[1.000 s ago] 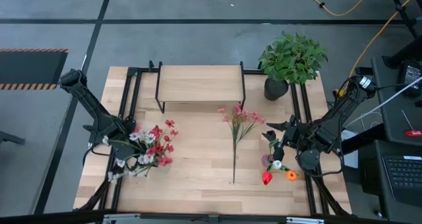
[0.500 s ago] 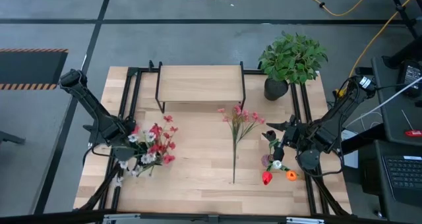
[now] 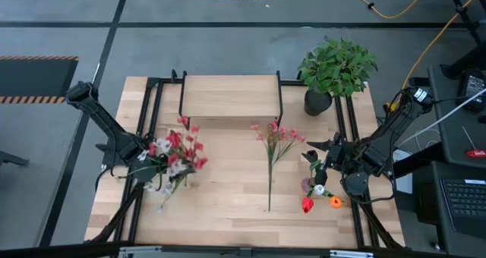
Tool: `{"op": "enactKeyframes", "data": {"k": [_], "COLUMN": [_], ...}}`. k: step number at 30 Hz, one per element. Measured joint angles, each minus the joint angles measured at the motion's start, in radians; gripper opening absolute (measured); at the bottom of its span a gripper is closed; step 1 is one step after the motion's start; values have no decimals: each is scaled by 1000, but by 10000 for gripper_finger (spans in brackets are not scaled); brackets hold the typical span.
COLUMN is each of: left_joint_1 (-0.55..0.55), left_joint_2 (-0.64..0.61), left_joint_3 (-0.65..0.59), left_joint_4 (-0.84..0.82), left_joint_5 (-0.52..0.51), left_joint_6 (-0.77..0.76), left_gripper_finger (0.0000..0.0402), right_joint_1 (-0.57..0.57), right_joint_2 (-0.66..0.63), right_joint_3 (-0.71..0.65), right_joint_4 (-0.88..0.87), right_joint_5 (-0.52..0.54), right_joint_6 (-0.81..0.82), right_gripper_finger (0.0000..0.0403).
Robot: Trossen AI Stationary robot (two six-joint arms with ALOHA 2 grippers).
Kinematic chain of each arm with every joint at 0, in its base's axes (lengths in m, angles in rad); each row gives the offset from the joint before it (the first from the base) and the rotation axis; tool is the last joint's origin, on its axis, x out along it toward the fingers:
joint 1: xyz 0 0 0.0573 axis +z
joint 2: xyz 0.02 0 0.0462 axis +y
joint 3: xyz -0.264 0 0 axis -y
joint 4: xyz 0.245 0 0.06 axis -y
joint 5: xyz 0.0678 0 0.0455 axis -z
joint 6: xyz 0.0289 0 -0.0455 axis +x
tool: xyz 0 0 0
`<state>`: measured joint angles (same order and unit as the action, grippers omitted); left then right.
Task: Pick and place flowers into a vace then onto a shelf
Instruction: Move the transparent vase to the middle of the table
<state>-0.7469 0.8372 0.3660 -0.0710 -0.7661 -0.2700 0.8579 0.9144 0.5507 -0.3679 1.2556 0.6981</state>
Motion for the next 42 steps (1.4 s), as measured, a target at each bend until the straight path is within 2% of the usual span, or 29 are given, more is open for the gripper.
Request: {"op": "enactKeyframes", "data": {"k": [9,17,23,28,35,42], "left_joint_1": [201,391,505,538,540,540], "left_joint_2": [91,181,252,292,307,301], "left_joint_3": [0,0,0,5,0,1], "left_joint_4": [115,205,256,283,304,303], "left_joint_5": [-21,69,191,201,237,259], "left_joint_6": [-83,-74,-59,-60,5,68], "left_gripper_finger": [99,99,99,100,148,152], "right_joint_1": [0,0,0,0,0,0], "right_joint_2": [0,0,0,0,0,0], "right_joint_3": [0,0,0,0,0,0], "right_joint_4": [-3,-3,-3,-3,-11,-17], "right_joint_5": [0,0,0,0,0,0], "right_joint_6": [0,5,29,30,29,28], "right_gripper_finger": [217,216,216,216,217,216]}}
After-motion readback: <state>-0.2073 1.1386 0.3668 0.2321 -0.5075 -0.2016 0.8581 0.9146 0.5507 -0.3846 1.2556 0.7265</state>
